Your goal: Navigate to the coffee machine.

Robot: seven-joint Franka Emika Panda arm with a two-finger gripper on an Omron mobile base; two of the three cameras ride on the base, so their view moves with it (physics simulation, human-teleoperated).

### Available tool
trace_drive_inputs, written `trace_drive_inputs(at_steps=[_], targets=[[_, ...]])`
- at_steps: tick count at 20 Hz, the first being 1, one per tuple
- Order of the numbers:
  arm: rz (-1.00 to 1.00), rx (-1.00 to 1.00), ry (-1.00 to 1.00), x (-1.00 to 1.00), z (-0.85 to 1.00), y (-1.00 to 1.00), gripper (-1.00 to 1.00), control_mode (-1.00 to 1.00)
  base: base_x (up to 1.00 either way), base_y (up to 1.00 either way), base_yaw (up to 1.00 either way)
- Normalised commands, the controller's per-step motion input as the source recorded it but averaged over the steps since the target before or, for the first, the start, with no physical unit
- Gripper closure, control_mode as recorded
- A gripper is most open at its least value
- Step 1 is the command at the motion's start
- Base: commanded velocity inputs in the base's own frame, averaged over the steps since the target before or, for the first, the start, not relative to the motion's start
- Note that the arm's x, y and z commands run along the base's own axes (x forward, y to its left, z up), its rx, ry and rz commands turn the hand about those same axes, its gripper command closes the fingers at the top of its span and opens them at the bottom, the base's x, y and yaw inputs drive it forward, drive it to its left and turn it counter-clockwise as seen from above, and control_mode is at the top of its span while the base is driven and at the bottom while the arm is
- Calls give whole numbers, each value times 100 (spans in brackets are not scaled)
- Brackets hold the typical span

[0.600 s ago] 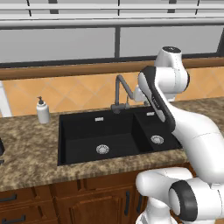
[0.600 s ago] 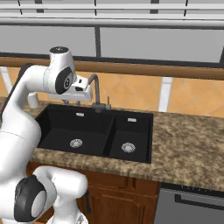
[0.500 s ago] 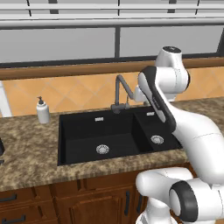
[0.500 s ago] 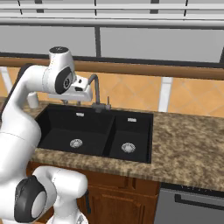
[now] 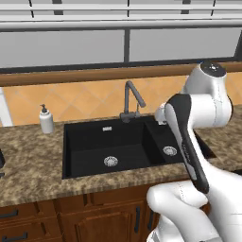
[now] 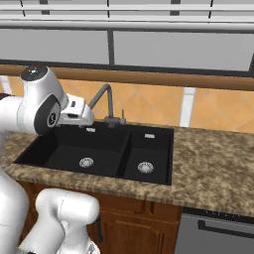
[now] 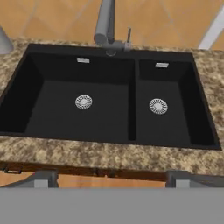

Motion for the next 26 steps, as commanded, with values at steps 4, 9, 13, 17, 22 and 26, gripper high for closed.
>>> trace_drive_inputs(at_steps=[4, 9, 13, 17, 22, 26], targets=[[0, 0, -29, -50, 32, -8, -100, -100, 0, 0, 0], [0, 0, 0, 0, 0, 0, -100, 100, -63, -81, -2], [0, 0, 0, 0, 0, 0, -100, 100, -72, -100, -14], [0, 0, 0, 0, 0, 0, -100, 100, -54, -100, -25], [0, 0, 0, 0, 0, 0, -100, 100, -18, -100, -47], [0, 0, 0, 0, 0, 0, -100, 100, 0, -59, -84]])
